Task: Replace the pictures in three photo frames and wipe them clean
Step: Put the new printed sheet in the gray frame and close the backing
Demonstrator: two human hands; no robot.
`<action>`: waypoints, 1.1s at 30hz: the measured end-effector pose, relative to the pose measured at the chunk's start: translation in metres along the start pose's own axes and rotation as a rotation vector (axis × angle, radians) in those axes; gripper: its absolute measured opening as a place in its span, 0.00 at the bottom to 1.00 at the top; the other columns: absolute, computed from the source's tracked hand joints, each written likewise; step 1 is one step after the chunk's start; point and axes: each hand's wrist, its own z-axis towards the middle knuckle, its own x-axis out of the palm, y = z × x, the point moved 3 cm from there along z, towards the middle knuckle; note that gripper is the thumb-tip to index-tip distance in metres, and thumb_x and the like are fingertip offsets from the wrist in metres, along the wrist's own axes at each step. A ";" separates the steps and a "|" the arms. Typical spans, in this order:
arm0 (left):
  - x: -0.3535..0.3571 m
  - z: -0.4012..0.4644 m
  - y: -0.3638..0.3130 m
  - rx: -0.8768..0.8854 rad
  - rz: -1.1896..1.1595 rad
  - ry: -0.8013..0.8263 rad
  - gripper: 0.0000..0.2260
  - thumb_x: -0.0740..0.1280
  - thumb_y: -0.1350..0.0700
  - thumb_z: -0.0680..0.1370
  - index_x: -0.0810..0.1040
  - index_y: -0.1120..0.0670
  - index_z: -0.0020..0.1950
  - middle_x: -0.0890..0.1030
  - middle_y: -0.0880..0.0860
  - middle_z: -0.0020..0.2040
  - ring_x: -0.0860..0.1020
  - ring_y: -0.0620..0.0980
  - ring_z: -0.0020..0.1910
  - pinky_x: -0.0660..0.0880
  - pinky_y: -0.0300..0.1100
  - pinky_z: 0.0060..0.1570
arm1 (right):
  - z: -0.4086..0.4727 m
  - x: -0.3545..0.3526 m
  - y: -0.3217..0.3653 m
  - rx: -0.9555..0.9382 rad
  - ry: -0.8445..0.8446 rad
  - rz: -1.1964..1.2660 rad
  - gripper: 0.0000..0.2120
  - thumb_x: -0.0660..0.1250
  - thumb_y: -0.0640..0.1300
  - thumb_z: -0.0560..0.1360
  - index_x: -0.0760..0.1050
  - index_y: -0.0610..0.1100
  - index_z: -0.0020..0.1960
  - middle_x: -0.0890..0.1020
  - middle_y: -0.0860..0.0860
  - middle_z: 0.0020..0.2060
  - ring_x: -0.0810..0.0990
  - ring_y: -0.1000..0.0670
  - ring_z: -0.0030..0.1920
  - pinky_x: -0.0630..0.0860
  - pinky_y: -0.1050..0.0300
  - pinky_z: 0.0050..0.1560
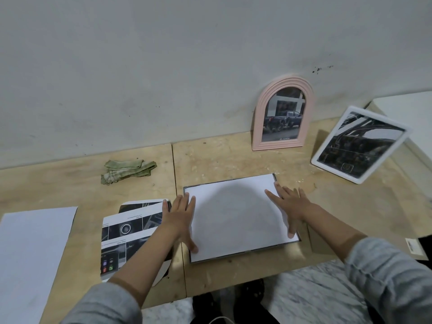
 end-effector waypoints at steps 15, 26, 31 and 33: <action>0.008 -0.028 -0.014 -0.036 -0.108 -0.100 0.58 0.74 0.40 0.65 0.33 0.53 0.77 0.31 0.54 0.76 0.36 0.57 0.76 0.38 0.64 0.70 | -0.008 0.008 -0.006 -0.027 -0.113 0.023 0.70 0.81 0.55 0.55 0.29 0.53 0.74 0.34 0.43 0.75 0.37 0.42 0.76 0.39 0.36 0.71; -0.008 -0.049 -0.200 -0.015 -0.667 -0.399 0.34 0.64 0.42 0.76 0.56 0.56 0.76 0.59 0.53 0.77 0.57 0.52 0.75 0.54 0.42 0.72 | -0.067 0.082 -0.123 0.073 -0.395 0.436 0.40 0.67 0.64 0.66 0.54 0.51 0.71 0.60 0.46 0.70 0.64 0.40 0.69 0.64 0.40 0.64; -0.024 -0.033 -0.293 -0.010 -0.842 -0.322 0.20 0.67 0.46 0.75 0.72 0.57 0.62 0.73 0.52 0.62 0.71 0.53 0.64 0.69 0.42 0.58 | -0.098 0.128 -0.189 0.302 -0.436 0.555 0.32 0.63 0.62 0.69 0.61 0.50 0.67 0.68 0.47 0.63 0.69 0.43 0.63 0.69 0.44 0.61; -0.025 -0.027 -0.320 -0.049 -0.861 -0.283 0.18 0.68 0.47 0.74 0.73 0.58 0.56 0.75 0.53 0.55 0.74 0.53 0.57 0.72 0.41 0.52 | -0.114 0.142 -0.213 0.411 -0.431 0.648 0.28 0.65 0.58 0.71 0.62 0.49 0.67 0.68 0.46 0.63 0.69 0.42 0.62 0.69 0.45 0.61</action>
